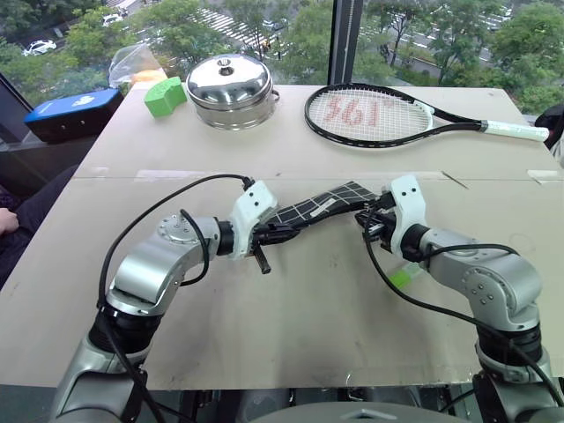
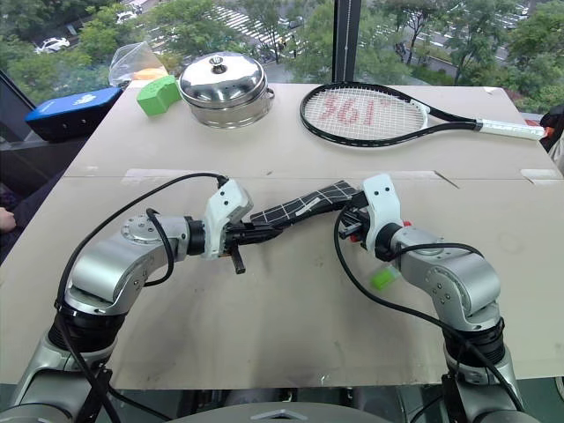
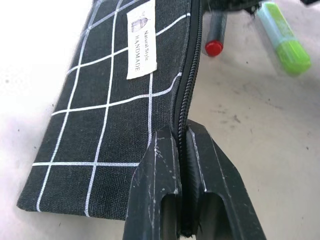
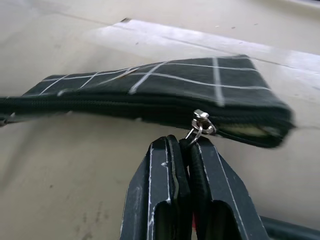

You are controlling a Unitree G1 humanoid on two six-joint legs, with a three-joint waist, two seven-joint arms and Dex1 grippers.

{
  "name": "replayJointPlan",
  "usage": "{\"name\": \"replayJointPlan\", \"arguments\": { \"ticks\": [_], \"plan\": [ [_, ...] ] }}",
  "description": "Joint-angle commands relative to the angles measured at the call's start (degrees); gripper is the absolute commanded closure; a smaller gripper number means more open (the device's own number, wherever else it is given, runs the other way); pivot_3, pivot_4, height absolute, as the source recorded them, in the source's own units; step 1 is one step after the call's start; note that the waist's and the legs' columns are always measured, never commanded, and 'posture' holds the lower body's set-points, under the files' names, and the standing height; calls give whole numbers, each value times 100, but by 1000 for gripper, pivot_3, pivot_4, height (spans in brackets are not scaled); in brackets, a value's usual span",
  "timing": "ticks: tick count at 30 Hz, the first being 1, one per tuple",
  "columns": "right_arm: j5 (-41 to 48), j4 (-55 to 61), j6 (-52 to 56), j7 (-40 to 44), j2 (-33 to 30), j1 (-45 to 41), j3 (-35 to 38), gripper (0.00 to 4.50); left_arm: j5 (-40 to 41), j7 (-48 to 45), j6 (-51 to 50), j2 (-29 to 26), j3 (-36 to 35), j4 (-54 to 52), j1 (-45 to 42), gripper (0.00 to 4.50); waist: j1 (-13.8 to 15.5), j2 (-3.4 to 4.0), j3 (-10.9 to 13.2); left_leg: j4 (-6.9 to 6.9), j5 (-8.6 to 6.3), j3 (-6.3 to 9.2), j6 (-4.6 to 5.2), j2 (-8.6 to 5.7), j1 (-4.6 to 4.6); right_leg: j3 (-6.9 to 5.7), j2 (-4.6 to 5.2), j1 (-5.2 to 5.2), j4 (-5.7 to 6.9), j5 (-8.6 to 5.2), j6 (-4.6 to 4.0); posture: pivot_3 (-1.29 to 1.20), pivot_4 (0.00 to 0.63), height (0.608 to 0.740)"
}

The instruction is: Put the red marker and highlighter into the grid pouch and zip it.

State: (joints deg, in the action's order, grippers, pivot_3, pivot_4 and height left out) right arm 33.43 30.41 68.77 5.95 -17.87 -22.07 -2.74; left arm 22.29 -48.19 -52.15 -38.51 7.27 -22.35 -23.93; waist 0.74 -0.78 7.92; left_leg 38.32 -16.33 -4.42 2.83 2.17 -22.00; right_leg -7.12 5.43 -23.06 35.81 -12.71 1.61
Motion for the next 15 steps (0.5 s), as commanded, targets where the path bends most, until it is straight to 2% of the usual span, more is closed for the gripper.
{"name": "replayJointPlan", "arguments": {
  "ticks": [1, 8, 15],
  "plan": [
    [49, 92, -6, 114, 196, -293, -143, 4358, 122, 44, 0, 61, 20, -201, -172, 4500, -3, 0, 0, 0, 0, -1, 0, 0, 0, 1, 0, 0, 0, 0, 0, 0, 150, 740],
    [227, 179, 223, 587, 207, -572, -471, 4358, 33, 208, -54, 189, 194, -104, -333, 4500, 5, 0, 0, 0, 0, 2, 0, 0, -1, -1, 0, 0, -1, 0, 0, 0, 150, 740],
    [134, 28, 255, 1241, -236, -911, -1101, 4358, -35, 481, -83, 461, 272, 85, -556, 4500, -1, 0, 0, 1, 0, -1, 1, -1, 1, 0, -1, 0, 0, 0, 0, 0, 150, 740]
  ]
}}
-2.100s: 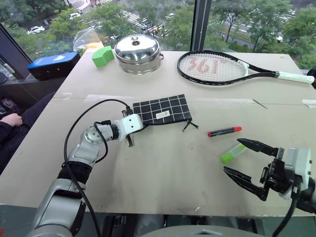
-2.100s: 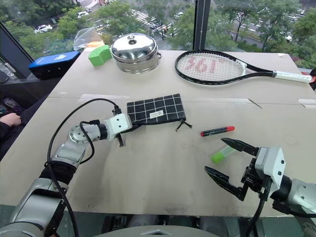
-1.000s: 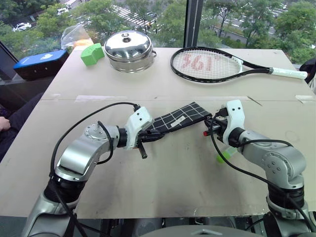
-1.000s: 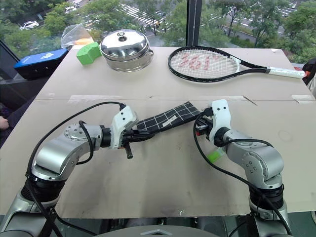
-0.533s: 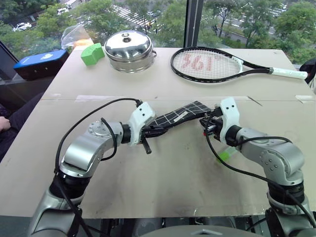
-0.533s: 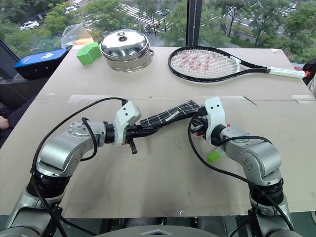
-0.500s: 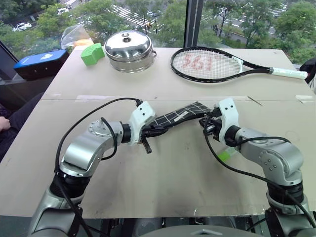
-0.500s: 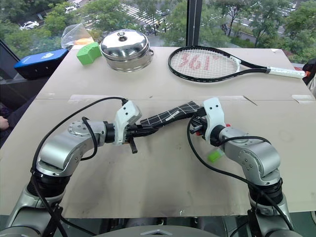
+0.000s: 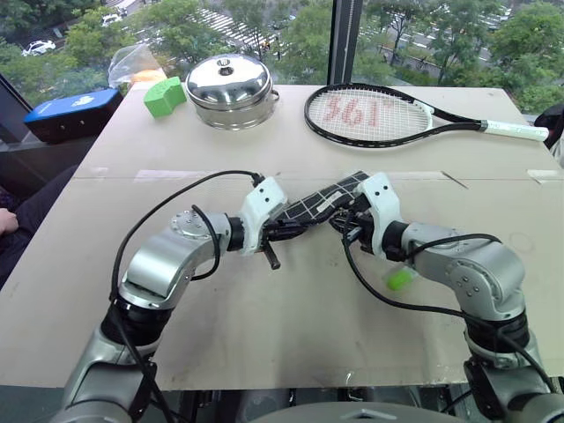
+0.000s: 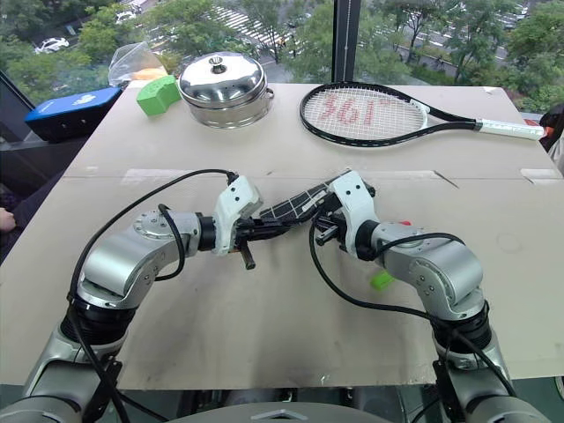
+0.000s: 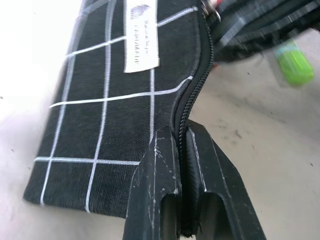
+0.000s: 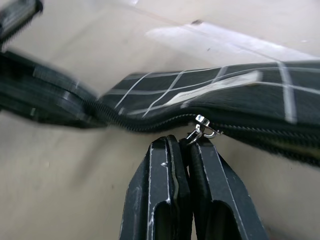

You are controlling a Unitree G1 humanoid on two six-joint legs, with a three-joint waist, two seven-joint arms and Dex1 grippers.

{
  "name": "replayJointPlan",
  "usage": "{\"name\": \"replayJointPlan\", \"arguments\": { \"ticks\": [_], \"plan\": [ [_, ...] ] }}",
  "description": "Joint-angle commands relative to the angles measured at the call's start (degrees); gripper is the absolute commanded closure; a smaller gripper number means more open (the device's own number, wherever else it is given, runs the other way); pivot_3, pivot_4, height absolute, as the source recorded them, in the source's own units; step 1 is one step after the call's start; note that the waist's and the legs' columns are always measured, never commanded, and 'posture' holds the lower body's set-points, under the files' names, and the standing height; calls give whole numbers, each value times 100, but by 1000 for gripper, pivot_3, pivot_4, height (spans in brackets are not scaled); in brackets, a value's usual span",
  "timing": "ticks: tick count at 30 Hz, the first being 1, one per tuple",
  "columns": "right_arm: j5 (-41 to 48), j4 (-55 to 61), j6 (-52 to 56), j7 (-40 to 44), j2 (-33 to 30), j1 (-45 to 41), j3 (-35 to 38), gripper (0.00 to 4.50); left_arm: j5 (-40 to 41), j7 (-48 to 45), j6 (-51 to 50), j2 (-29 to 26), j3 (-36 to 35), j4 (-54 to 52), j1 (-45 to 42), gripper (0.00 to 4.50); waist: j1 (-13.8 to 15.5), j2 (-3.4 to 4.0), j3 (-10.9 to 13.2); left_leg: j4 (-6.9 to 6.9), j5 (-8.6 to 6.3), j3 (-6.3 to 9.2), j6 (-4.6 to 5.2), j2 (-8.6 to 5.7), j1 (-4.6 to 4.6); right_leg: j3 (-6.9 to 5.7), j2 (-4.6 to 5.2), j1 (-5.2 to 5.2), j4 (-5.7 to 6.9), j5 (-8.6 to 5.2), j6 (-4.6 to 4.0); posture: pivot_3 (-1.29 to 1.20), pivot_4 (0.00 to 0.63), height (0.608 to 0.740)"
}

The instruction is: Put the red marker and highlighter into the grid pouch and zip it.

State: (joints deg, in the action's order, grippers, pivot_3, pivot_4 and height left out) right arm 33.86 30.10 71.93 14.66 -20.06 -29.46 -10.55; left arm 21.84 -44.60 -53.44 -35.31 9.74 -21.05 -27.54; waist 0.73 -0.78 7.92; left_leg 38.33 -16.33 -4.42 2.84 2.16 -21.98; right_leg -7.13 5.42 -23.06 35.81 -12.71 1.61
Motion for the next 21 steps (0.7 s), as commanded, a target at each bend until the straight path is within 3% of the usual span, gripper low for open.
{"name": "replayJointPlan", "arguments": {
  "ticks": [1, 6, 11, 19, 21],
  "plan": [
    [73, 4, -72, 467, -69, -239, -411, 4358, 10, 166, 34, 183, 12, -24, -218, 4500, -3, 0, 0, 0, 0, 1, 0, 0, 0, 0, 0, 0, 0, 0, 0, 0, 150, 740],
    [-131, -393, -241, 824, -242, -492, -717, 4358, 10, 196, 84, 243, 44, -35, -245, 4500, -2, -1, 1, 0, 0, 1, 0, 1, -2, 0, -3, -1, -1, 1, 0, 0, 150, 740],
    [-412, -1011, -550, 999, 100, -832, -1107, 4358, -128, 221, 321, 316, 291, -67, -226, 4500, -5, -1, 0, 1, 0, -3, 0, 1, 0, 2, -2, 0, 1, 1, -1, 0, 150, 740],
    [-685, -1220, -905, 1218, 4, -642, -867, 4358, -117, 60, 547, 282, 227, -93, -3, 4500, 4, -2, 0, 1, 1, -4, -1, 1, -3, 0, 0, -1, -2, 1, -1, 0, 150, 740],
    [-590, -926, -878, 1313, -199, -441, -646, 3640, -62, 21, 572, 271, 137, -36, 48, 4500, 12, -3, -1, 1, 1, -3, -2, 0, -3, 0, 1, 0, -3, 1, -1, 0, 150, 740]
  ]
}}
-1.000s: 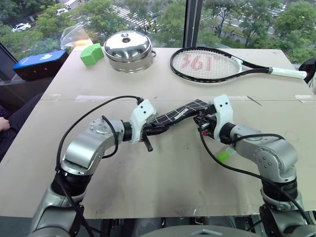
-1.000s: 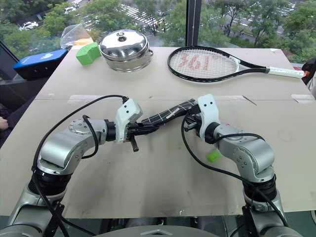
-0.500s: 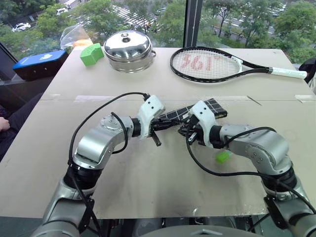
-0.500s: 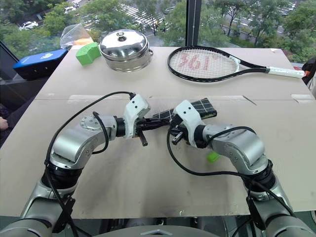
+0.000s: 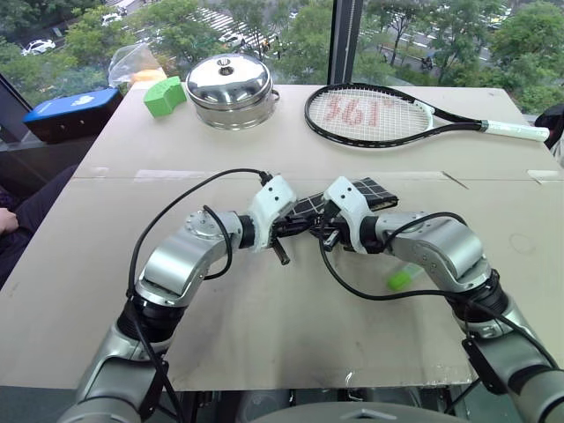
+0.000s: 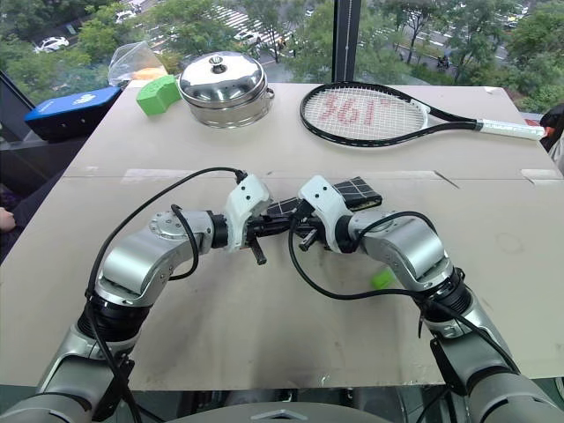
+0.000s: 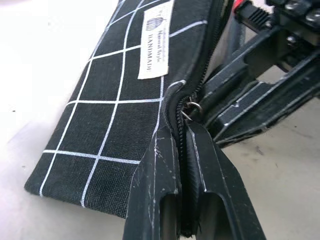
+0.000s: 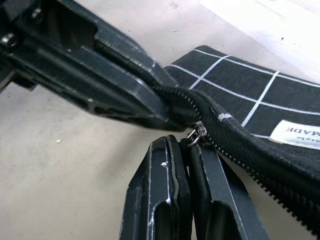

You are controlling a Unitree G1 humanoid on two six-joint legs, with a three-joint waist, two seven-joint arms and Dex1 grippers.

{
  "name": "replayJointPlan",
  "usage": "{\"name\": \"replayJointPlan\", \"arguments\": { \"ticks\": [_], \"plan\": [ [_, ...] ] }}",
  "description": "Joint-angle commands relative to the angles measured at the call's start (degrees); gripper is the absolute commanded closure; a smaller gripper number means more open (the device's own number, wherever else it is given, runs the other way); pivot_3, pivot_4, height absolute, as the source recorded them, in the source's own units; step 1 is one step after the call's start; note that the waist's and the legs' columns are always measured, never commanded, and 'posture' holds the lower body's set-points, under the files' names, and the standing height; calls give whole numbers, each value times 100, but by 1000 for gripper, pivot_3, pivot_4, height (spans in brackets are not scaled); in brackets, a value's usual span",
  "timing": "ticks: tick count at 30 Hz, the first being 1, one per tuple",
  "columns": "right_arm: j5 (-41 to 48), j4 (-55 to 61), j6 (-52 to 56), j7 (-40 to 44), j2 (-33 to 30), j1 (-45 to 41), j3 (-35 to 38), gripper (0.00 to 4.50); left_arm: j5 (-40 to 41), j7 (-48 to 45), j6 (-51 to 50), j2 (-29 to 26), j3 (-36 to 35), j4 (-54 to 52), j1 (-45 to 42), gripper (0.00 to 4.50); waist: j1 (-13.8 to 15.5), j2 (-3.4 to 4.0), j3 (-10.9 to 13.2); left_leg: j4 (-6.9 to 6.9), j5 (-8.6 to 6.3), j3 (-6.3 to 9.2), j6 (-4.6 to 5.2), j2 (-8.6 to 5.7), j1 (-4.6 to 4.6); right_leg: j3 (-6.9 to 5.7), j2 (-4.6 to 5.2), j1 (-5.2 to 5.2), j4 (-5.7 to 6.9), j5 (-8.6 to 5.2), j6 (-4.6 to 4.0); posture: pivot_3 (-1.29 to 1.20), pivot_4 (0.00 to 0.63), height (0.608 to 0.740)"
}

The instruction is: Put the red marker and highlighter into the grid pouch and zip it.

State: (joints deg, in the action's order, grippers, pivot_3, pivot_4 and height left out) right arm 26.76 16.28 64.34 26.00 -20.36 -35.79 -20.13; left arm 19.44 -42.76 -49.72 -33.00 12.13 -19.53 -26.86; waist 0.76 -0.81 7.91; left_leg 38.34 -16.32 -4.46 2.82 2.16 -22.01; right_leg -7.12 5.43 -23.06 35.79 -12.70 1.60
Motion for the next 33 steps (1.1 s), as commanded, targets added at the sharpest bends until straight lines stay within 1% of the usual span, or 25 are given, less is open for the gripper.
{"name": "replayJointPlan", "arguments": {
  "ticks": [1, 3, 4, 6, 8, 9, 10, 11, 13, 15, 18, 20, 23, 25, 27, 28, 30, 32, 33],
  "plan": [
    [180, 667, -66, 225, -283, 299, 405, 3258, 200, -181, 226, 41, -149, -153, -1, 4500, 13, 0, 0, 0, 0, 2, 0, 0, -2, -2, 1, 0, 0, 0, 0, 0, 150, 740],
    [363, 1128, 69, 300, -483, 524, 645, 2413, 253, -206, 251, 44, -235, -83, 23, 4500, 6, 1, 1, 0, 0, 2, 0, 0, -2, -1, 2, 0, 0, 0, 0, 0, 150, 740],
    [574, 1430, 201, 381, -615, 693, 881, 1967, 259, -234, 285, 28, -260, -46, 39, 4500, 6, 1, 1, 0, 0, 2, 0, 0, -2, -1, 2, 0, 0, 0, 0, 0, 150, 740],
    [965, 1993, 436, 460, -844, 1064, 1457, 1967, 255, -275, 355, -2, -282, 11, 78, 4500, 3, 1, 1, 0, 0, 3, 0, 0, -1, -2, 2, 0, 0, 0, 0, 0, 150, 740],
    [1262, 2312, 653, 316, -837, 1305, 2047, 1967, 241, -284, 410, -19, -287, 57, 106, 4500, 8, -1, 0, -1, -1, 8, 1, 1, -1, -2, 2, 1, -1, 0, 0, 0, 150, 740],
    [1373, 2364, 815, 182, -767, 1349, 2318, 2567, 237, -287, 431, -23, -285, 68, 115, 4500, 6, -1, 0, -1, -1, 11, 1, 1, -1, -3, 2, 2, -1, 0, 0, 0, 150, 740],
    [1438, 2409, 937, 70, -729, 1372, 2504, 2865, 239, -288, 445, -25, -285, 72, 120, 4500, 0, 0, 1, -1, -2, 10, 2, 1, 0, -3, 1, 2, 0, 0, 0, 0, 150, 740],
    [1470, 2455, 1044, -52, -700, 1384, 2660, 3258, 249, -289, 449, -21, -286, 76, 120, 4500, -4, 0, 1, -1, -3, 6, 5, 2, 1, -2, 0, 1, 0, -1, 0, 0, 150, 740],
    [1508, 2473, 1227, -338, -528, 1351, 2916, 4370, 252, -305, 465, -27, -270, 82, 115, 4500, 2, 0, 1, -1, -15, 7, 25, 2, 3, -2, 0, 0, 2, -1, 0, 0, 150, 740],
    [1449, 2292, 1385, -686, -248, 1217, 3088, 4443, 246, -331, 490, -34, -235, 96, 93, 4500, 3, 0, 1, -1, -16, 12, 26, 3, 2, -1, 0, 0, 3, -1, 0, 0, 150, 740],
    [1260, 2037, 1451, -986, -71, 1081, 3026, 4443, 246, -352, 505, -30, -201, 101, 59, 4500, 1, 2, 2, -2, -14, 9, 22, 2, 1, -1, -2, -1, 5, 0, -1, 0, 150, 740],
    [1115, 1814, 1380, -1118, -5, 1026, 2829, 4443, 257, -376, 495, -24, -183, 83, 32, 4500, 12, 1, 1, -1, -3, 8, 4, 1, 0, -2, -2, 0, 4, 0, -1, 0, 150, 740],
    [810, 1380, 1097, -1263, 118, 876, 2452, 4443, 236, -439, 518, -45, -121, 51, 3, 4500, -3, 1, 2, -1, -1, 5, 2, -1, -1, -1, -2, -1, 2, 0, -1, 0, 150, 740],
    [510, 1173, 784, -1234, 29, 744, 2011, 4443, 224, -446, 519, -55, -99, 38, -12, 4500, -7, 2, 2, -2, -1, 0, 2, -1, 0, 1, -2, -1, 2, 0, 0, 0, 150, 740],
    [6, 1094, 228, -981, -396, 642, 1160, 4443, 222, -432, 507, -57, -94, 38, -26, 4500, -8, 5, 4, -2, -1, 1, 2, 0, 0, 1, -4, -2, 2, -1, 0, 0, 150, 740],
    [-167, 1066, 18, -882, -539, 618, 887, 4443, 223, -426, 503, -57, -92, 39, -30, 4500, -3, 4, 4, -2, -1, 0, 2, -1, 0, 3, -3, -4, 2, -1, 0, 0, 150, 740],
    [-1171, 930, -1167, -522, -1077, 382, -288, 4443, 213, -398, 459, -55, -76, 50, -48, 4500, -7, 7, 5, -2, -1, 3, 2, -1, -2, 0, -3, -5, 0, -2, 2, 0, 150, 740],
    [-2098, 716, -2262, -247, -1473, 181, -1139, 4443, 176, -348, 422, -47, -51, 84, -68, 4500, -18, 3, 6, -1, -1, -4, 2, -2, -1, 7, -4, -7, 0, -7, 10, 0, 150, 740],
    [-2474, 574, -2695, -80, -1621, 81, -1447, 4443, 144, -309, 400, -40, -35, 116, -85, 4500, -22, 4, 7, -1, -1, -4, 2, -2, 0, 7, -4, -7, 0, -13, 20, 0, 150, 740]
  ]
}}
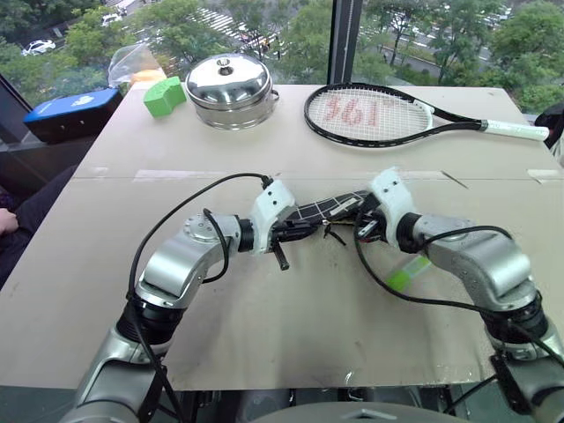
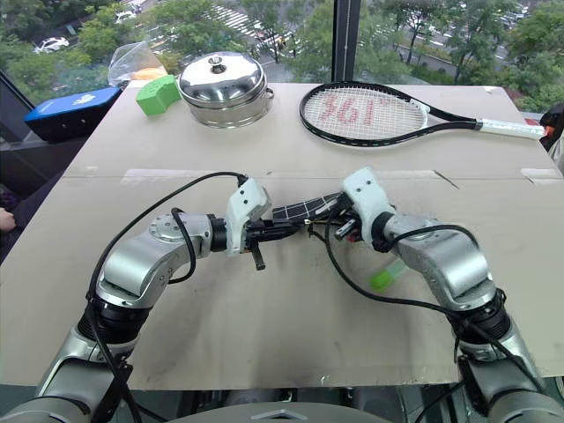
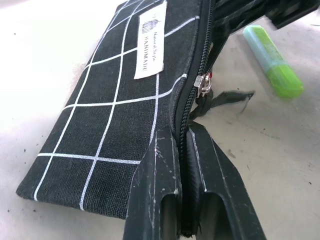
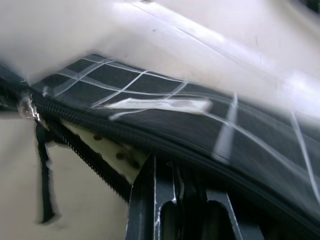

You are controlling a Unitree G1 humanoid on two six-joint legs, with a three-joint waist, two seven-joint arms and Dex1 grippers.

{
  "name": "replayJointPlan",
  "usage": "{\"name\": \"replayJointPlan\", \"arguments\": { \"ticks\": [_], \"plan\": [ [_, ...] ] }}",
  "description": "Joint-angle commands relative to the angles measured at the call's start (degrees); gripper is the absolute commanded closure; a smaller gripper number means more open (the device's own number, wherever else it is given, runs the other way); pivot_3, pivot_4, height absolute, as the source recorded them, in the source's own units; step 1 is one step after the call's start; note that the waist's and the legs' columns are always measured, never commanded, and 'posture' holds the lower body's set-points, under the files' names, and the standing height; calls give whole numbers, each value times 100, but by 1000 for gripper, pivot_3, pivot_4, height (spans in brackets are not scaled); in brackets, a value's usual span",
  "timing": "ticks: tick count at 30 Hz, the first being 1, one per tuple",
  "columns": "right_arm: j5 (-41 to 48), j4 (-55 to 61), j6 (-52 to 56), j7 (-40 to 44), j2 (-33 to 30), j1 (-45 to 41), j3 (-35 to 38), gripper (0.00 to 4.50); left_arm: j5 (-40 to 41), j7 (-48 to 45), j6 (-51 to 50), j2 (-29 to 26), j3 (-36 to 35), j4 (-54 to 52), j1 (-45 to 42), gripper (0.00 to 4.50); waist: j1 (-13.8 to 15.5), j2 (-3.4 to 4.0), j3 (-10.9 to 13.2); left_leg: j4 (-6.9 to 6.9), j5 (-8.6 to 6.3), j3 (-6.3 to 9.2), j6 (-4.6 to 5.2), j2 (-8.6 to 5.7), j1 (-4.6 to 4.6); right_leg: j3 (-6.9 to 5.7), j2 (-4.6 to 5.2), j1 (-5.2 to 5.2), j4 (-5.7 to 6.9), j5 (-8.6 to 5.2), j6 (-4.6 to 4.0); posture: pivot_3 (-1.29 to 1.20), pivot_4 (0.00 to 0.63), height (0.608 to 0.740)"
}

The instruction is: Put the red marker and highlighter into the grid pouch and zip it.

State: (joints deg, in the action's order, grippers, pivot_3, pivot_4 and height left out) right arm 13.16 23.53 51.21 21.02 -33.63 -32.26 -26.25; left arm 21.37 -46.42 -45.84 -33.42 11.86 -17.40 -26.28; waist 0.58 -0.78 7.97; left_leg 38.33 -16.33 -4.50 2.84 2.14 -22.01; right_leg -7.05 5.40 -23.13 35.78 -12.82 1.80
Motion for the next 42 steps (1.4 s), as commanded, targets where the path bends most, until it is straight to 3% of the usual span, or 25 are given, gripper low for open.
{"name": "replayJointPlan", "arguments": {
  "ticks": [1, 6, 9, 12, 15, 16, 20, 26, 31, 37, 42],
  "plan": [
    [-1369, -274, -1707, 541, -377, -321, -1011, 4443, -72, 86, 0, 11, 6, -75, -152, 4500, -1, -1, 0, 0, 0, -1, 0, 0, 0, 1, 0, -2, 0, -2, 4, 0, 150, 740],
    [-2654, -969, -2882, 810, -540, -583, -1485, 4443, -185, 222, 24, 61, 11, -11, -123, 4500, 8, -11, 6, 1, 2, -3, -4, 3, 0, 0, 0, 0, 0, -3, 7, 0, 150, 740],
    [-2875, -1140, -3093, 1004, -424, -578, -1320, 3067, -186, 243, 3, 74, 1, -60, -79, 4500, 9, -16, 8, 3, 6, -5, -9, 5, 1, 1, 1, 0, 1, -3, 6, 0, 150, 740],
    [-3165, -1281, -3175, 1001, -328, -596, -1161, 1389, -193, 239, 7, 48, -29, -59, -55, 4500, 8, -16, 8, 3, 8, -4, -13, 7, 2, 0, 1, 1, 3, -1, 4, 0, 150, 740],
    [-3263, -1377, -3259, 1152, -304, -610, -1010, 258, -215, 255, 33, 53, -52, 45, -143, 4500, 14, -16, 8, 3, 9, -3, -15, 7, 2, -1, 1, 1, 3, 8, -12, 0, 150, 740],
    [-3292, -1382, -3288, 1191, -305, -593, -939, 120, -225, 273, 51, 68, -66, 82, -176, 4500, 13, -16, 8, 3, 9, -4, -15, 7, 2, -1, 1, 1, 3, 8, -12, 0, 150, 740],
    [-3045, -1075, -2977, 1411, -279, -314, -471, 120, -226, 334, 64, 110, -146, 187, -224, 4500, 19, -17, 9, 3, 9, -4, -15, 7, 2, -1, 1, 1, 3, 8, -12, 0, 150, 740],
    [-1399, 1027, -430, 1816, 179, 972, 1678, 120, -234, 415, 92, 70, -285, 284, -169, 4500, 30, -16, 9, 2, 9, 9, -16, 7, -1, -7, 2, 8, 2, 12, -17, 0, 150, 740],
    [-497, 2277, 732, 2205, -86, 1663, 2683, 120, -242, 396, 164, 8, -321, 343, -143, 4500, 25, -17, 9, 3, 7, 12, -13, 4, 4, -11, 3, 11, 2, 10, -16, 0, 150, 740],
    [-718, 1613, -105, 2564, -1338, 1894, 2301, 120, -240, 222, 328, -144, -364, 446, -189, 4500, 21, -18, 12, 2, -4, 16, 6, 4, 4, -10, 3, 9, 3, 9, -17, 0, 150, 740],
    [-923, -98, -1377, 3064, -1594, 1154, 1630, 120, -169, 23, 391, -336, -391, 273, -33, 4500, 10, -22, 15, 2, 2, 10, -3, 4, 6, -7, -2, 8, 3, 7, -13, 0, 150, 740]
  ]
}}
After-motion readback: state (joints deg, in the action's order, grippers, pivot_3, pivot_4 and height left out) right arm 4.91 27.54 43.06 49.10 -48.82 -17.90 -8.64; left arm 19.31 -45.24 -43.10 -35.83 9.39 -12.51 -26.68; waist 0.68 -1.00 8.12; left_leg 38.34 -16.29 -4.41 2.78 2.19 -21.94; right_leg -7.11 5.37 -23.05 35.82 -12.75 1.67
